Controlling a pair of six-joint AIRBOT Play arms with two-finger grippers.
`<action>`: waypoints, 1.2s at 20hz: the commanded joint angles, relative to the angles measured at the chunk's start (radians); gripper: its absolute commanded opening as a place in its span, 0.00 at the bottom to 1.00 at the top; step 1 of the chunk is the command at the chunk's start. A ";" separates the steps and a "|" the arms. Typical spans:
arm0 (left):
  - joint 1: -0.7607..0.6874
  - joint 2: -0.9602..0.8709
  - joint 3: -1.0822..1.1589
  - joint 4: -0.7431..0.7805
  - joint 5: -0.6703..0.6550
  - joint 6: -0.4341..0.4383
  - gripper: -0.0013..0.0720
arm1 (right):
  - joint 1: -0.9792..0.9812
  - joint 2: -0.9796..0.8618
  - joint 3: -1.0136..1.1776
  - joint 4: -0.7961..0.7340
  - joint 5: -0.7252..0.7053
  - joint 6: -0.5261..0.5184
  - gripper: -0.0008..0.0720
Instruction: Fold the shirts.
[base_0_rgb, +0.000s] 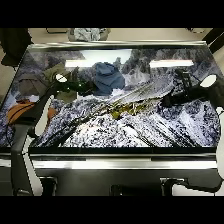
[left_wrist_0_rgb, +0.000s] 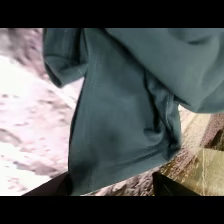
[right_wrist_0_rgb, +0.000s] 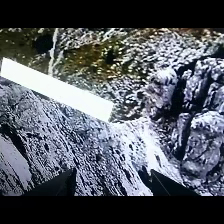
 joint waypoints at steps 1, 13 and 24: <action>-0.005 -0.006 0.000 0.004 0.009 -0.021 0.66 | 0.000 0.000 0.000 0.001 0.011 0.000 0.77; 0.021 0.020 0.001 0.009 -0.009 -0.063 0.05 | 0.000 0.000 0.000 0.003 0.064 0.000 0.77; -0.008 0.730 0.001 -0.237 -0.040 0.365 0.05 | 0.000 0.345 0.001 -0.017 -0.070 -0.079 0.75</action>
